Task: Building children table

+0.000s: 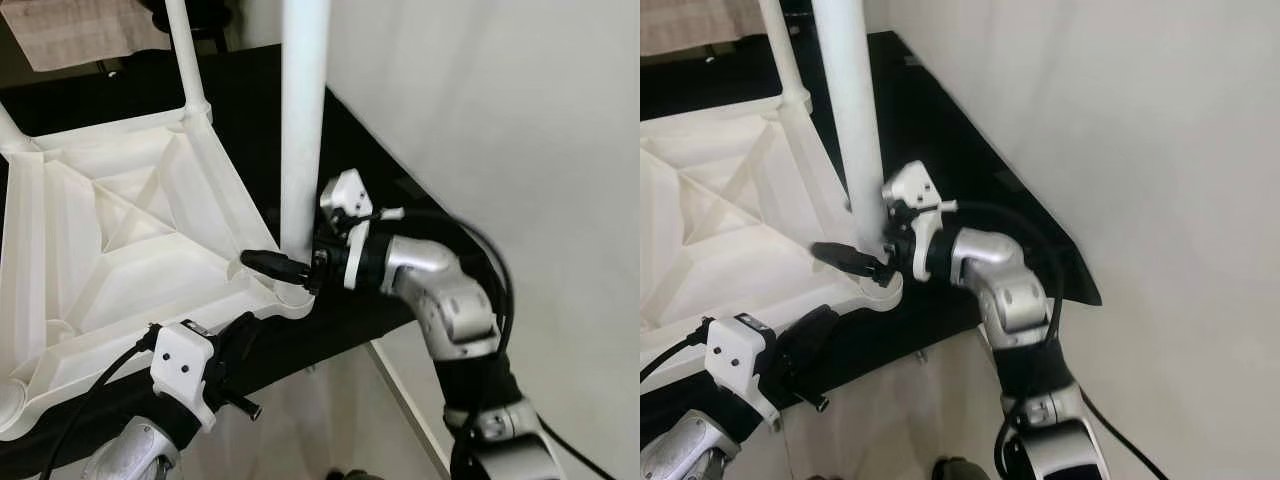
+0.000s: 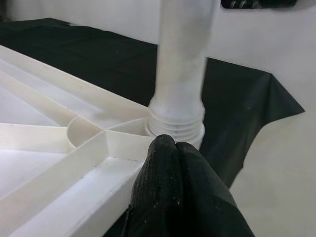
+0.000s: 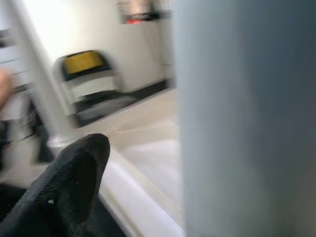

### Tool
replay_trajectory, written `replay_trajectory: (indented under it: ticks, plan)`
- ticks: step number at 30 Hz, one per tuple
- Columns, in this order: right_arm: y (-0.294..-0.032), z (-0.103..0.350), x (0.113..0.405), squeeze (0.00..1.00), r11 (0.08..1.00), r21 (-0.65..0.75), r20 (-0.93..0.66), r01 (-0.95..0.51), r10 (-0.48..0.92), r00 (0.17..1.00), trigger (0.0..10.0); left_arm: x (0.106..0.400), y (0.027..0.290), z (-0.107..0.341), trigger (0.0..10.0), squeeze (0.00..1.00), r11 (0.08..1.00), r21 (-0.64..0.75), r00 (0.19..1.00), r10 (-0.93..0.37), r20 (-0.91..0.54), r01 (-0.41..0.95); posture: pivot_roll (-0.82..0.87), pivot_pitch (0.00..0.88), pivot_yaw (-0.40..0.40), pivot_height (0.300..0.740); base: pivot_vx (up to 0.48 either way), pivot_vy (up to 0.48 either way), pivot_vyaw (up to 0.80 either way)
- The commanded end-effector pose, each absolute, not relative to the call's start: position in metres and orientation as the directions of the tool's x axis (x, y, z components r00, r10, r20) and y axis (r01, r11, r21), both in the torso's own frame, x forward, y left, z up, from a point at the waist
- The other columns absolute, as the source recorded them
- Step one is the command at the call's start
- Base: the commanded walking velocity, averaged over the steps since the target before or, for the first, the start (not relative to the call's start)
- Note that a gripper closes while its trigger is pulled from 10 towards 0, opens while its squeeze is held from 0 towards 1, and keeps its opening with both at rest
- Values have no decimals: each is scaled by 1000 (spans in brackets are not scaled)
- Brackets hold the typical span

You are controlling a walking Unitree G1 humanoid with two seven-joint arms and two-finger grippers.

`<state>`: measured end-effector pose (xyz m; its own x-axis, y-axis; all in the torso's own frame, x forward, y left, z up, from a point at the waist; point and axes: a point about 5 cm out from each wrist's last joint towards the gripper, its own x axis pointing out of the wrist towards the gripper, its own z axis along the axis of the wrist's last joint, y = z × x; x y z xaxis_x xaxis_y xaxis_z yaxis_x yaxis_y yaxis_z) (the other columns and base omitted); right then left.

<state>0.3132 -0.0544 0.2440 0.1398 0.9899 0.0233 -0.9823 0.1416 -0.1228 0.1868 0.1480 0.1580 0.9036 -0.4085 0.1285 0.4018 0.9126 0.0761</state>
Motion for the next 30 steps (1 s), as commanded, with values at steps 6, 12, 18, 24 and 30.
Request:
replay_trajectory:
  ticks: [6,12,18,24,30]
  plan:
    - [-56,237,322,0,-81,-128,-65,-988,995,-73,10000,184,146,153,10000,0,912,49,905,-411,109,408,-90,158,-80,740,0,0,0]
    - [-55,245,342,0,-68,-118,-78,-991,995,-59,10000,183,145,153,10000,0,911,46,905,-412,107,409,-82,165,-82,740,0,0,0]
    - [-57,253,349,0,-134,-98,-81,-986,989,-126,0,179,145,153,10000,0,910,43,904,-415,103,412,-79,175,-84,740,0,0,0]
    - [-67,251,351,0,-106,-123,-62,-987,993,-99,0,181,144,153,10000,0,910,42,904,-416,104,413,-88,171,-83,740,0,0,0]
    - [-81,250,352,0,109,-150,17,-983,994,108,0,183,145,153,10000,0,909,39,903,-416,108,415,-108,173,-86,740,0,0,0]
